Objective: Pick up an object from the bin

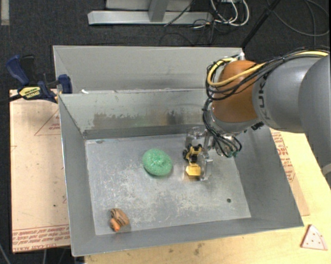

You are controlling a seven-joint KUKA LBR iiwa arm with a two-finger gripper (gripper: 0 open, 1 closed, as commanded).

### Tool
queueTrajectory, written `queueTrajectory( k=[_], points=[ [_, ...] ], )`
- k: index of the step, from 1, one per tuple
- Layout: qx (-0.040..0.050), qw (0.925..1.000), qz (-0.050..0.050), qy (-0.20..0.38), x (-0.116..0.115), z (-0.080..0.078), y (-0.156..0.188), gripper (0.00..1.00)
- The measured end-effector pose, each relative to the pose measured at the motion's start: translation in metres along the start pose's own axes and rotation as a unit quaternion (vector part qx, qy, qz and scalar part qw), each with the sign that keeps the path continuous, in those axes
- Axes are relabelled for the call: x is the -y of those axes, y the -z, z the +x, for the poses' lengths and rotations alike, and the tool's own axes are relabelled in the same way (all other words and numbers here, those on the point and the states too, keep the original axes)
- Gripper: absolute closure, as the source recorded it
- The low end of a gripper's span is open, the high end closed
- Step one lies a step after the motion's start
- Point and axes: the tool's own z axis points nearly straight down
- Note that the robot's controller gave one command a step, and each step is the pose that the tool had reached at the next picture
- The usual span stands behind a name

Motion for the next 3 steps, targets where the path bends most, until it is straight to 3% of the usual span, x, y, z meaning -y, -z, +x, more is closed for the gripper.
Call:
queueTrajectory(
  k=[1, 2, 3],
  points=[
    [0.0012, 0.9994, 0.000, 0.035, -0.037, -0.005, 0.000, 1.00],
    [0.0012, 0.9994, 0.000, 0.035, -0.037, -0.005, -0.001, 1.00],
    [-0.0033, 0.9993, -0.001, 0.038, -0.038, -0.007, 0.047, 1.00]
  ],
)
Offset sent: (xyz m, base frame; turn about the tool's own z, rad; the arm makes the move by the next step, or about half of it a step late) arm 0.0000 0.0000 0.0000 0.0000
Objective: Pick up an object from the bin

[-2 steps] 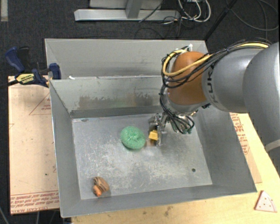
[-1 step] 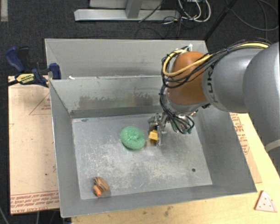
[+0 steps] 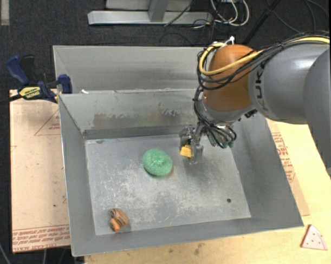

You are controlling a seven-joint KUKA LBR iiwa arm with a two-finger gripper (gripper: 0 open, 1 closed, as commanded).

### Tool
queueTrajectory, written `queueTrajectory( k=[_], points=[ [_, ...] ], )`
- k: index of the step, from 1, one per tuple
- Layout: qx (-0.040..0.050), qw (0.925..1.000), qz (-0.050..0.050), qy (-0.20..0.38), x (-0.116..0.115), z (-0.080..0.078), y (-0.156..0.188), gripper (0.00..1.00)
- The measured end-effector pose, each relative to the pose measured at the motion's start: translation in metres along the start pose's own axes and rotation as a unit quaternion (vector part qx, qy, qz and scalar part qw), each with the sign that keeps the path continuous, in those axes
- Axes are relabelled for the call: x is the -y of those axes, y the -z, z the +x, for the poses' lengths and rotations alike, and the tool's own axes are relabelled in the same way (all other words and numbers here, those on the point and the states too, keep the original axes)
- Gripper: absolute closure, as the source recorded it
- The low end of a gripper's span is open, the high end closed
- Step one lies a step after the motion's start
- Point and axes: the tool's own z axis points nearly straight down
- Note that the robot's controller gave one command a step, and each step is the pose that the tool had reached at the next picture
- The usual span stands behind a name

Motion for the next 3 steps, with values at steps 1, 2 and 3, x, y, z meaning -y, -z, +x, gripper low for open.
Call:
queueTrajectory(
  k=[1, 2, 3],
  points=[
    [0.0101, 0.9999, 0.002, 0.009, 0.000, -0.009, 0.019, 1.00],
    [0.0045, 1.0000, 0.001, 0.008, 0.001, 0.003, -0.035, 1.00],
    [0.0037, 1.0000, 0.000, 0.008, 0.002, 0.004, -0.046, 1.00]
  ],
)
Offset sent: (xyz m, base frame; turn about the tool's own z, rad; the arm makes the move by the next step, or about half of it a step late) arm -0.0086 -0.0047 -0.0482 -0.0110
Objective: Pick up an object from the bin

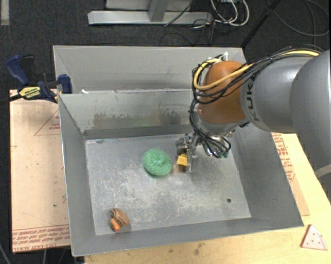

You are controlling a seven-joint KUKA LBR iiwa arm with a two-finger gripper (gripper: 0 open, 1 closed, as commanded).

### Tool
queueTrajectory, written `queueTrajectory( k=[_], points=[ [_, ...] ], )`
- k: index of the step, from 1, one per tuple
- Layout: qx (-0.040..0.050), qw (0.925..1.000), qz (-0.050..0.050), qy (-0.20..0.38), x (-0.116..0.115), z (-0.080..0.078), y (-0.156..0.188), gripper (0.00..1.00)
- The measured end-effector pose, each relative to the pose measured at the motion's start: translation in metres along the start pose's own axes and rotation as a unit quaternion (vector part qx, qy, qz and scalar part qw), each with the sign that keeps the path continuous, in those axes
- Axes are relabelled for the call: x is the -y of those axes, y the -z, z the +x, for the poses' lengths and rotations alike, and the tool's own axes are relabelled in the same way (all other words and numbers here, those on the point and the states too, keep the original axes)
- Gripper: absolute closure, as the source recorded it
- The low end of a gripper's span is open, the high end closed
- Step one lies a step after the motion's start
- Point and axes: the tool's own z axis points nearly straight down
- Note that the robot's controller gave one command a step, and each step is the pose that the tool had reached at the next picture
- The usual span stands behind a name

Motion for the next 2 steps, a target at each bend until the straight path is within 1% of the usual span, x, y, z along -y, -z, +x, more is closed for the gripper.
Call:
queueTrajectory(
  k=[1, 2],
  points=[
    [-0.0026, 1.0000, 0.000, 0.006, -0.005, 0.003, 0.056, 1.00],
    [0.0002, 0.9966, 0.000, 0.083, -0.005, 0.025, 0.187, 1.00]
  ],
)
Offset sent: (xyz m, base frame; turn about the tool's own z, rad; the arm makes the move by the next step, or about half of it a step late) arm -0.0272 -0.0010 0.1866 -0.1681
